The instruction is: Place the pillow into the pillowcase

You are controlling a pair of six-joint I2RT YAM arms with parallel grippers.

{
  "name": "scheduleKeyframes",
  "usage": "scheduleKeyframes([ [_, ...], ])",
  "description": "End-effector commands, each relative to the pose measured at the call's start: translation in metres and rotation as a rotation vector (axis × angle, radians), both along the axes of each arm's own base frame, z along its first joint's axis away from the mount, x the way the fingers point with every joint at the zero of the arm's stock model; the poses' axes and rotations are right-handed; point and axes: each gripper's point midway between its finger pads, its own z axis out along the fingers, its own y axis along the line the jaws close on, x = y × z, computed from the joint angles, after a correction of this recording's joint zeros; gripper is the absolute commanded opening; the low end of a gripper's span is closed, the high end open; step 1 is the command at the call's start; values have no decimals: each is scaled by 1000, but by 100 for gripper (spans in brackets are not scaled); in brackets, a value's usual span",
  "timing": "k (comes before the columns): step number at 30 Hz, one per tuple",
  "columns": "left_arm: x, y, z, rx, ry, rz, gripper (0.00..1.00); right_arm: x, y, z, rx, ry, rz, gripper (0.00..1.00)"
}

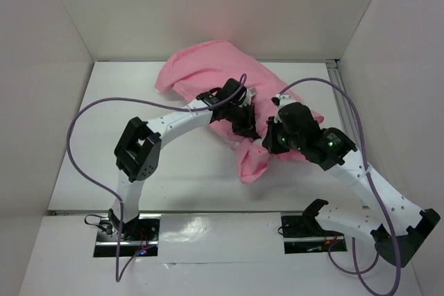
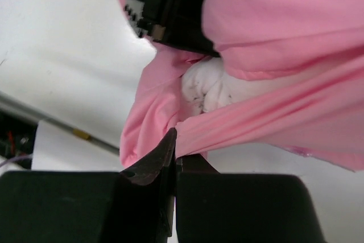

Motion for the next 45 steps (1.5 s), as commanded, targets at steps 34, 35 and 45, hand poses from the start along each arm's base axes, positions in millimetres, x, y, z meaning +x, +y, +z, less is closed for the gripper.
scheduleKeyframes([
  [34,-71,36,3,23,-84,-19,0,13,-84,-29,-201,197,-451,83],
  [35,-73,41,3,27,-82,-6,0,8,-92,-37,-229,218,-501,86],
  [45,-124,82,40,-26,-138,111,0,6,-59,-67,4,250,-476,42],
])
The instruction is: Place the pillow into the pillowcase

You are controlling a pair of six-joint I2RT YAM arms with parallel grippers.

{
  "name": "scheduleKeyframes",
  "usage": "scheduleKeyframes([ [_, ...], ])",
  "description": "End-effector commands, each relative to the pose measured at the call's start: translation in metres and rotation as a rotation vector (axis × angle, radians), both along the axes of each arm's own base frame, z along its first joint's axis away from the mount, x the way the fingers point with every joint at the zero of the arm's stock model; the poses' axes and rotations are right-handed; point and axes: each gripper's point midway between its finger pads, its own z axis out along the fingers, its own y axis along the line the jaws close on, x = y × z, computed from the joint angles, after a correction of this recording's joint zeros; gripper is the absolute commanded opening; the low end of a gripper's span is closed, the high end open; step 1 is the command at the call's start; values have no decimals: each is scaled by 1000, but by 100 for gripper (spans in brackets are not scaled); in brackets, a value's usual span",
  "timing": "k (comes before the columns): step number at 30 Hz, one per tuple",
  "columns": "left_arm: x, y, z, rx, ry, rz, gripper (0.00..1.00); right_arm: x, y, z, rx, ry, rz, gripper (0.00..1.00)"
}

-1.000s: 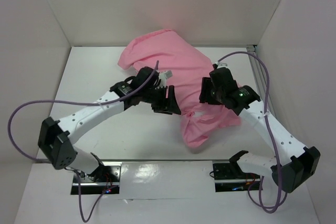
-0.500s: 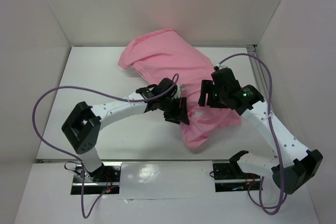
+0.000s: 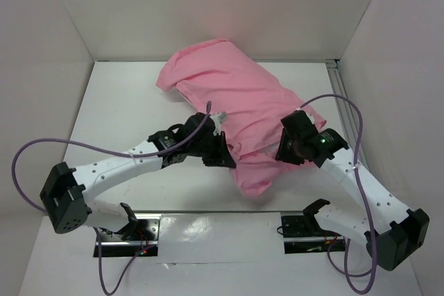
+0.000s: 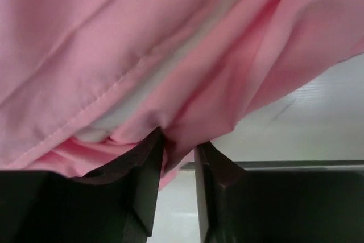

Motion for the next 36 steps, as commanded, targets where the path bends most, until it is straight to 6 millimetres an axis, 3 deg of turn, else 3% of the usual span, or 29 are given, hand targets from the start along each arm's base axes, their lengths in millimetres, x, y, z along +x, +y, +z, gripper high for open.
scheduleKeyframes([
  [1,-10,2,7,-29,-2,43,0,18,21,11,126,-81,-9,32],
  [2,-10,3,12,-38,-9,43,0,23,23,17,138,-102,-8,7],
  [3,-12,5,6,-30,7,49,0,28,23,25,141,-132,-15,0],
  [5,-22,4,-4,-13,29,35,0,43,21,48,135,-220,-35,0],
  [6,-26,6,-5,-17,47,38,0,53,20,79,144,-299,-34,0],
  [8,-38,7,-11,-7,67,21,0,63,13,115,135,-399,-70,0],
  [9,-42,10,-19,7,85,14,0,66,10,150,158,-485,-70,0],
  [11,-53,8,-25,18,99,-7,0,61,3,181,176,-583,-68,0],
  [13,-59,9,-26,20,92,-28,0,54,-6,193,182,-628,-91,0],
  [15,-68,6,-28,21,105,-67,0,42,-17,169,131,-570,-101,0],
  [16,-69,3,-26,21,93,-87,0,39,-18,140,86,-485,-99,1],
  [17,-71,2,-19,15,90,-102,4,29,-23,111,26,-368,-98,25],
  [18,-67,3,-16,30,74,-91,14,24,-25,93,-14,-290,-99,44],
  [19,-63,5,-13,49,44,-95,28,24,-28,76,-52,-205,-135,54],
  [20,-64,15,-11,93,36,-89,58,21,-34,71,-83,-183,-152,58],
  [21,-46,18,5,101,-35,-37,70,21,-37,76,-91,-190,-159,68],
  [23,-17,35,11,157,-122,41,88,23,-40,92,-71,-259,-179,75],
  [24,6,50,14,203,-186,136,88,29,-37,103,-40,-306,-184,75],
  [26,46,80,17,246,-228,302,87,33,-33,112,-35,-338,-143,63],
  [28,72,101,12,271,-236,391,87,41,-28,110,-60,-312,-113,57],
  [29,90,115,16,255,-235,457,87,44,-20,94,-96,-248,-81,58],
  [31,115,116,14,229,-237,471,89,41,-4,79,-135,-208,-32,67],
  [32,130,124,13,219,-232,510,89,42,0,70,-163,-189,-24,80],
  [34,151,119,19,167,-225,501,92,46,4,63,-164,-198,-46,90],
  [35,168,121,0,195,-189,507,92,45,4,48,-183,-174,-42,92],
  [36,179,118,-3,188,-182,506,93,51,3,45,-168,-179,-60,93],
])
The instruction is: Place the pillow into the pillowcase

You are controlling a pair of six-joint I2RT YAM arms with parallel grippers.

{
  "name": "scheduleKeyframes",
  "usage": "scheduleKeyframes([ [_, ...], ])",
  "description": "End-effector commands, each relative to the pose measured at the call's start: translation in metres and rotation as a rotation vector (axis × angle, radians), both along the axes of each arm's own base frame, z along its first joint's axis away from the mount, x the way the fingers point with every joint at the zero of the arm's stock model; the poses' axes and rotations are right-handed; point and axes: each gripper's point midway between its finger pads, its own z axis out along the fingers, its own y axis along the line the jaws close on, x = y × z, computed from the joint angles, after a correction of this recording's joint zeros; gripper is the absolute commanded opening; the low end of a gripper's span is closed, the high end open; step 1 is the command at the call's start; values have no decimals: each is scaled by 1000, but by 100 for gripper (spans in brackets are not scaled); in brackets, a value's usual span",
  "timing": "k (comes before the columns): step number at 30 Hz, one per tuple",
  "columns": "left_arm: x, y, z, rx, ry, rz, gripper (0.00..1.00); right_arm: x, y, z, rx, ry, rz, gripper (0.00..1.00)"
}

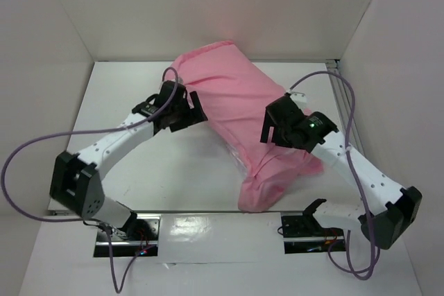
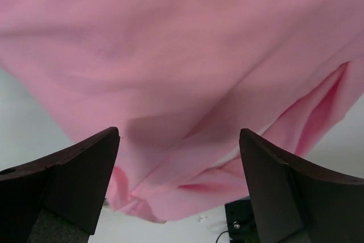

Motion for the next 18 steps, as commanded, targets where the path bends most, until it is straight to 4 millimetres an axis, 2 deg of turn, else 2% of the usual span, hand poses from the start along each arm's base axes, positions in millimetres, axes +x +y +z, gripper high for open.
scheduleKeyframes([
  [1,49,-24,9,-55,-53,-62,93,10,-8,-15,-7,-13,-70,93],
  [2,58,-25,1,-48,-37,-67,93,14,-19,-24,-1,1,-115,93],
  [3,65,-32,-23,-33,18,-76,93,15,-19,-28,28,21,-108,93],
  [4,75,-38,-19,-46,9,-84,93,21,-19,-29,55,13,-112,93],
  [5,79,-40,-26,-39,23,-84,93,23,-28,-35,62,18,-124,93],
  [6,82,-45,-30,-55,32,-82,93,24,-29,-37,82,11,-121,92],
  [7,90,-49,-41,-57,29,-82,87,31,-26,-39,111,-6,-112,86],
  [8,90,-55,-44,-82,39,-96,83,34,-35,-48,107,2,-122,69],
  [10,96,-62,-45,-101,38,-114,33,48,-34,-52,123,-6,-113,36],
  [11,97,-68,-47,-121,52,-125,8,57,-35,-52,110,-2,-110,11],
  [12,98,-66,-46,-131,57,-127,0,63,-33,-43,115,-30,-101,2],
  [13,99,-69,-41,-149,55,-131,0,73,-36,-44,82,-37,-114,0],
  [14,94,-67,-39,-149,55,-131,0,87,-39,-25,71,-81,-115,0],
  [16,87,-60,-30,-147,27,-120,0,110,-39,-13,45,-130,-118,0],
  [17,77,-53,-35,-140,36,-103,0,122,-41,-6,47,-157,-124,0],
  [18,66,-53,-13,-164,-1,-109,0,135,-45,9,44,-199,-128,0],
])
